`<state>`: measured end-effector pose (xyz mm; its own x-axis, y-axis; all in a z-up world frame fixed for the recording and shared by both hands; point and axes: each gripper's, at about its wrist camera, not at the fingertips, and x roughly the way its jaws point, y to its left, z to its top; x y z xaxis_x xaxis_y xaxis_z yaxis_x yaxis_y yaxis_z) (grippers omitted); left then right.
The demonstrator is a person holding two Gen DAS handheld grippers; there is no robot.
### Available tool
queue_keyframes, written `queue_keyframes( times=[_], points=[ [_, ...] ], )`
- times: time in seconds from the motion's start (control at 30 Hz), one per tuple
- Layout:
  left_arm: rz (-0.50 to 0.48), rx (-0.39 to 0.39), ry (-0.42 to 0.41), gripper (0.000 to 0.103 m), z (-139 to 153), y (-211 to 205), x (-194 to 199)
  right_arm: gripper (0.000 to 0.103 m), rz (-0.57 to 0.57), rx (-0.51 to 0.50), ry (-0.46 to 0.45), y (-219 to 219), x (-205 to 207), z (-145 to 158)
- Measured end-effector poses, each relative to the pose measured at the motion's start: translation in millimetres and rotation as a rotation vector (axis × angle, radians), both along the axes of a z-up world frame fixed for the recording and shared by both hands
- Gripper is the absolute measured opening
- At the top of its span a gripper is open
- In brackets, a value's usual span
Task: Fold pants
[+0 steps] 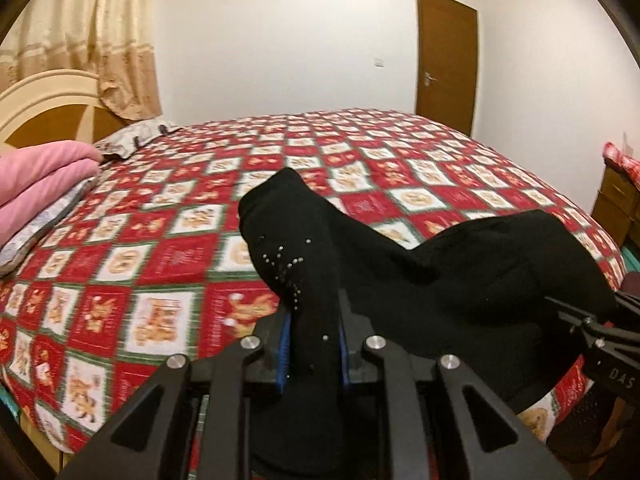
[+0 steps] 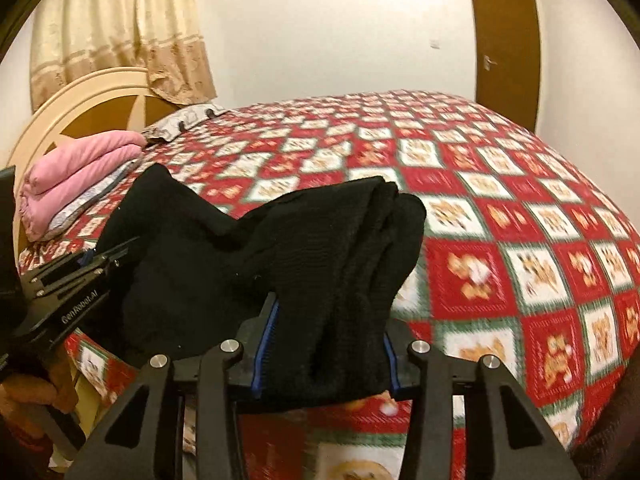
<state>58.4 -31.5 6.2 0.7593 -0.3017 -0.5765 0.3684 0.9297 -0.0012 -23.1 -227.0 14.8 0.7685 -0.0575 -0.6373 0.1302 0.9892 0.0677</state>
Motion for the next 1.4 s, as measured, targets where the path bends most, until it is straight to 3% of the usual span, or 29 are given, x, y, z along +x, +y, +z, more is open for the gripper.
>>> queue_keyframes(
  times=[0.2, 0.7, 1.03, 1.4],
  points=[
    [0.098, -0.012, -0.019, 0.019, 4.2, 29.8, 14.9, 0.045, 0.084, -0.035, -0.046, 37.4, 27.9, 15.4],
    [0.322, 0.048, -0.127, 0.018, 19.5, 100.3, 65.4, 0.044, 0.249, -0.121, -0.132, 122.2, 123.1, 35.7],
    [0.434, 0.113, -0.174, 0.015, 18.9, 123.0, 118.7, 0.044, 0.269, -0.142, -0.141, 163.9, 200.9, 17.9],
    [0.446, 0.196, -0.112, 0.015, -17.5, 114.2, 172.6, 0.044, 0.226, -0.197, -0.053, 162.8, 267.0, -30.1]
  ],
)
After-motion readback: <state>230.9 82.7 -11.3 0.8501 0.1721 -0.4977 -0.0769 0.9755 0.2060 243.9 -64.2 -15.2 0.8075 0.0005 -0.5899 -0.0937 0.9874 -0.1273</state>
